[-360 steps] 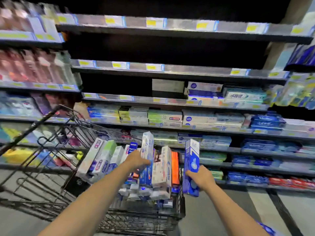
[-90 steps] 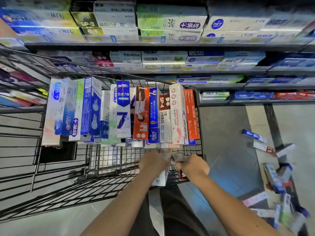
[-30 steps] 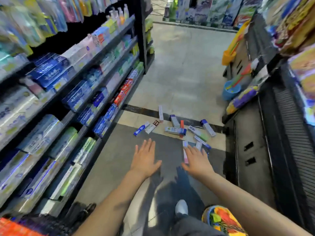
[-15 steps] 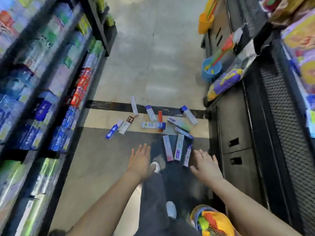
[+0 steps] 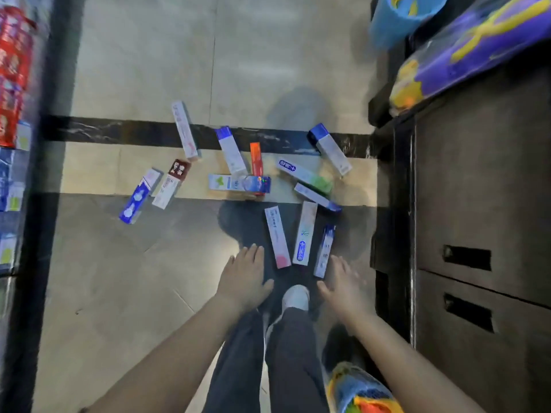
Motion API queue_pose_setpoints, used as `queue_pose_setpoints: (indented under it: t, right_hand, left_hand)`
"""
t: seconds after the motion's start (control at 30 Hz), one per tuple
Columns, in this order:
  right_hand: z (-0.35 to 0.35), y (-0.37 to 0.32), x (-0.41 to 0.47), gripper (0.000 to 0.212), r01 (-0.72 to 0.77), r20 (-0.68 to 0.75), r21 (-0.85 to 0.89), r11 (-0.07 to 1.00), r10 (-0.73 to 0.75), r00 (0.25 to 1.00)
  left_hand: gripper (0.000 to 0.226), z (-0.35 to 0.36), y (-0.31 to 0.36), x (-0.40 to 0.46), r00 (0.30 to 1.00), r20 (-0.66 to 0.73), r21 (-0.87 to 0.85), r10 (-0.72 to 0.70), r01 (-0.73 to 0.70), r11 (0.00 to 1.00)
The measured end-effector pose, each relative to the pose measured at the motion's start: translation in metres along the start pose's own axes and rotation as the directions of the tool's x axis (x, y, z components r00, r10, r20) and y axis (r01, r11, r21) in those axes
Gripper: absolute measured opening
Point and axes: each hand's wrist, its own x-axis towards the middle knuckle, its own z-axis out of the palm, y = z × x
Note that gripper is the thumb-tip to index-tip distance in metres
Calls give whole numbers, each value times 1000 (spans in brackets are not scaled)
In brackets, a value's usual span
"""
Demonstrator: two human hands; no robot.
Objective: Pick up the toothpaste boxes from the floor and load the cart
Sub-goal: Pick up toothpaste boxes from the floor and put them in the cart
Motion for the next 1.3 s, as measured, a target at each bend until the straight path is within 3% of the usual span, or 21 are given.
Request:
queue_pose_setpoints:
  t: [0.13, 0.3, 0.47, 0.67, 0.8, 0.9, 1.0, 1.1, 1.3]
  right_hand:
    - [69, 25, 100, 65, -27, 66, 33, 999, 25, 998]
    - [158, 47, 200, 82, -66, 56, 241, 968, 53, 997]
    - [227, 46, 267, 93, -176, 58, 330, 928, 166, 984]
    - [257, 31, 290, 94, -315, -9, 354, 880, 341, 940]
    - [245, 33, 289, 79, -347, -20, 356, 868, 379, 925]
    - [221, 33, 274, 61, -296, -40, 396, 869, 339, 940]
    - [184, 24, 241, 59, -230, -63, 459, 858, 290, 955]
    - [132, 4, 198, 63, -172, -55, 473, 864, 223, 973]
    - [17, -44, 98, 56, -75, -93, 503, 861, 140, 986]
  left_hand:
    - [74, 72, -5, 102, 998, 67, -8, 8, -8, 1000]
    - [67, 169, -12, 220, 996, 65, -145, -61, 70, 987]
    - [102, 230, -8, 293, 930, 138, -467, -340, 364, 806]
    - [107, 256, 0, 323, 887, 73, -573, -457, 412, 708]
    - [94, 250, -11, 315, 893, 74, -635, -444, 385, 670]
    - [85, 230, -25, 296, 909, 86, -682, -407, 352, 641]
    - [74, 197, -30, 258, 911, 89, -697, -403, 346, 628]
    - [59, 147, -25, 210, 920, 76, -749, -384, 307, 587]
    - [56, 17, -19, 89, 943, -2, -800, -332, 197, 567]
